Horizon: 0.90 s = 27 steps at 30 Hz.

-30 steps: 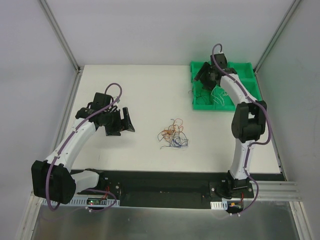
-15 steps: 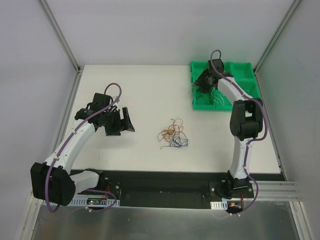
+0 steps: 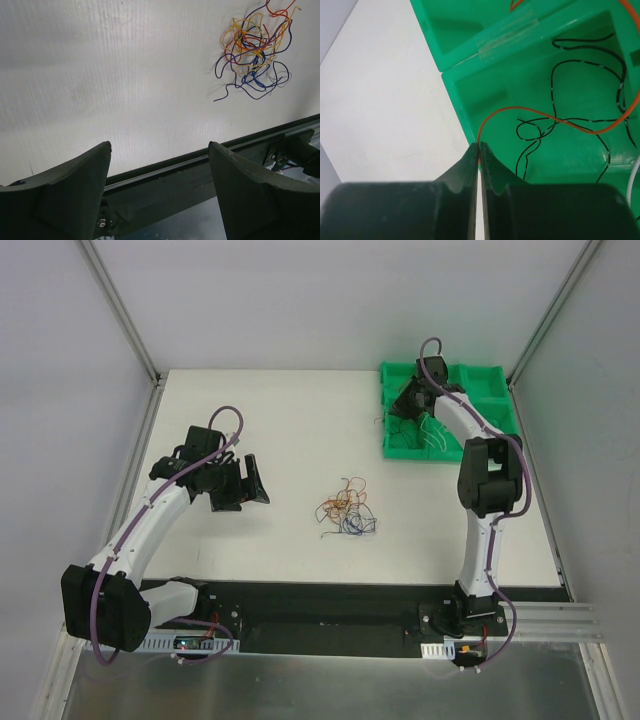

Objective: Untangle the cables

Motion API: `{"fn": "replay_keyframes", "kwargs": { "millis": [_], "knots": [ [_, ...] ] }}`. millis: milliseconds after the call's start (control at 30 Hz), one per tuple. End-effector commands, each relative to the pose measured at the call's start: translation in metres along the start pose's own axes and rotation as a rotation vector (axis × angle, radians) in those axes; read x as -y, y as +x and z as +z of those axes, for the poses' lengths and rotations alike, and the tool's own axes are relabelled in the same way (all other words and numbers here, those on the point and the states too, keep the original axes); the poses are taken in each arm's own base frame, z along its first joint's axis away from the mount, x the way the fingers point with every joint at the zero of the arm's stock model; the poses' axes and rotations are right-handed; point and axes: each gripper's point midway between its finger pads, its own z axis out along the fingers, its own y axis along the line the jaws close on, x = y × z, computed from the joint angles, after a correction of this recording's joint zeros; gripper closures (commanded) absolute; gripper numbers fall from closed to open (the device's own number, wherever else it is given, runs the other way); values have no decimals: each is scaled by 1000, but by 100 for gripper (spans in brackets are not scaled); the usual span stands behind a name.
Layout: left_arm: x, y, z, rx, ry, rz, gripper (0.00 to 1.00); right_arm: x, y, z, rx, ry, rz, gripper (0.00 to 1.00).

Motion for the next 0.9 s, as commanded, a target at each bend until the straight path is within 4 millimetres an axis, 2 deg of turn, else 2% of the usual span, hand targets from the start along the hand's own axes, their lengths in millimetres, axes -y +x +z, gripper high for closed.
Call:
{"fn": "replay_keyframes", "kwargs": {
  "millis": [0, 133, 233, 467, 533, 633, 767, 867],
  "knots": [
    [2, -2, -3, 3, 19, 19, 22, -19, -21, -8, 54, -32, -48, 97],
    [1, -1, -1, -4, 18, 18, 22, -24, -31, -10, 79, -42, -76, 99],
    [2, -2, -2, -3, 21, 22, 22, -38, -45, -16, 125, -81, -114, 99],
    [-1, 1, 0, -9, 11, 14, 22, -86, -97, -38, 261, -239, -95, 99],
    [-2, 1, 1, -13, 8, 12, 22, -94, -110, -36, 288, -266, -67, 99],
    [-1, 0, 2, -19, 10, 9, 22, -95, -127, -21, 306, -300, 8, 99],
    [-1, 0, 2, -20, 7, 3, 22, -84, -145, 12, 320, -368, 152, 99],
    [-3, 3, 3, -22, 5, -9, 23, -77, -159, 27, 349, -370, 185, 99]
  ]
}}
